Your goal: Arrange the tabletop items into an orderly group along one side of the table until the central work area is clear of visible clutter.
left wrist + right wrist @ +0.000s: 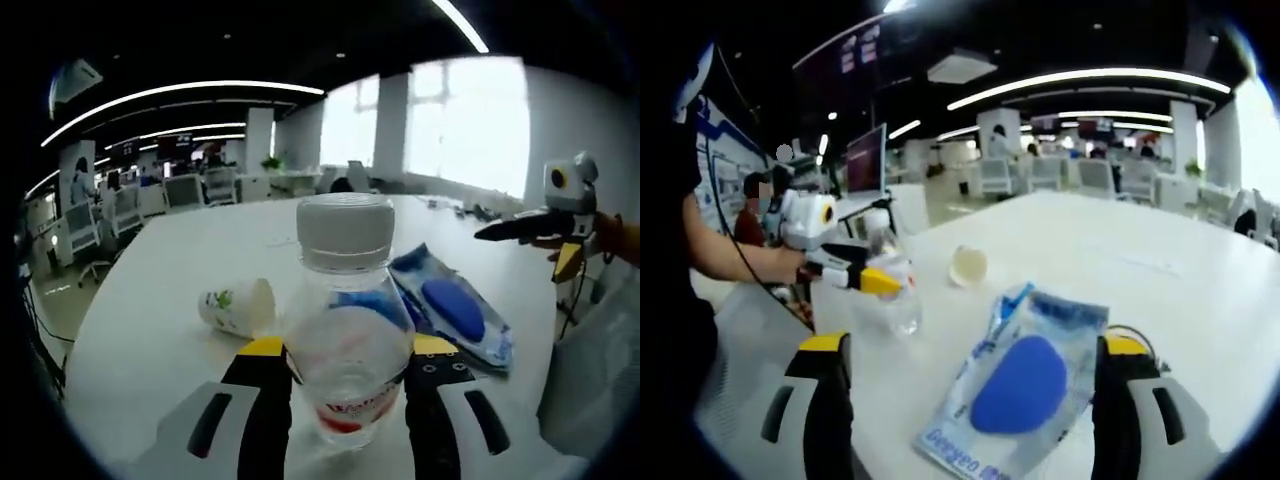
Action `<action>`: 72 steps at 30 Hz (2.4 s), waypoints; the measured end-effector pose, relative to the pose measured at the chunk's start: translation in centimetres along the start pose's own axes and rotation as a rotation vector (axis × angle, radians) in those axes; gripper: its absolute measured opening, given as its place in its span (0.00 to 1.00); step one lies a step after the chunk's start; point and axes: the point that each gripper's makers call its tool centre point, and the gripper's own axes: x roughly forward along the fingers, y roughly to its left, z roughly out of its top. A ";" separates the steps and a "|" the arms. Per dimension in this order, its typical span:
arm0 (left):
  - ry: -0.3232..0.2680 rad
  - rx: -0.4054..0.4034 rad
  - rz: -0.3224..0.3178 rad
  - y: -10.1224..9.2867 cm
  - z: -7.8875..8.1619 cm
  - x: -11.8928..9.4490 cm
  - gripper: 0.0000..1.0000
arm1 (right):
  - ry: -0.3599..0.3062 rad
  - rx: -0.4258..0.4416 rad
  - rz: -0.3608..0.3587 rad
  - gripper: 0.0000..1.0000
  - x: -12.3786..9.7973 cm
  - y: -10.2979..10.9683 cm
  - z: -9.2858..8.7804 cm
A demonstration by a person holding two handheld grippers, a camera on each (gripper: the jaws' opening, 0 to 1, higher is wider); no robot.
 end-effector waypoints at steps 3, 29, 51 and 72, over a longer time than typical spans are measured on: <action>0.000 0.010 0.004 0.4 0.9 0.0 0.41 | 0.005 0.001 -0.003 1.00 0.0 -0.2 -0.1; -0.084 0.012 -0.005 2.8 9.9 0.6 0.42 | 0.049 -0.025 -0.016 0.99 0.0 -1.0 -0.6; -0.120 0.039 0.008 6.0 13.8 4.5 0.42 | 0.051 0.010 -0.013 0.99 0.8 -1.9 -1.3; -0.099 0.027 0.065 11.2 13.5 9.3 0.42 | 0.077 0.042 -0.022 0.98 2.2 -3.6 -2.6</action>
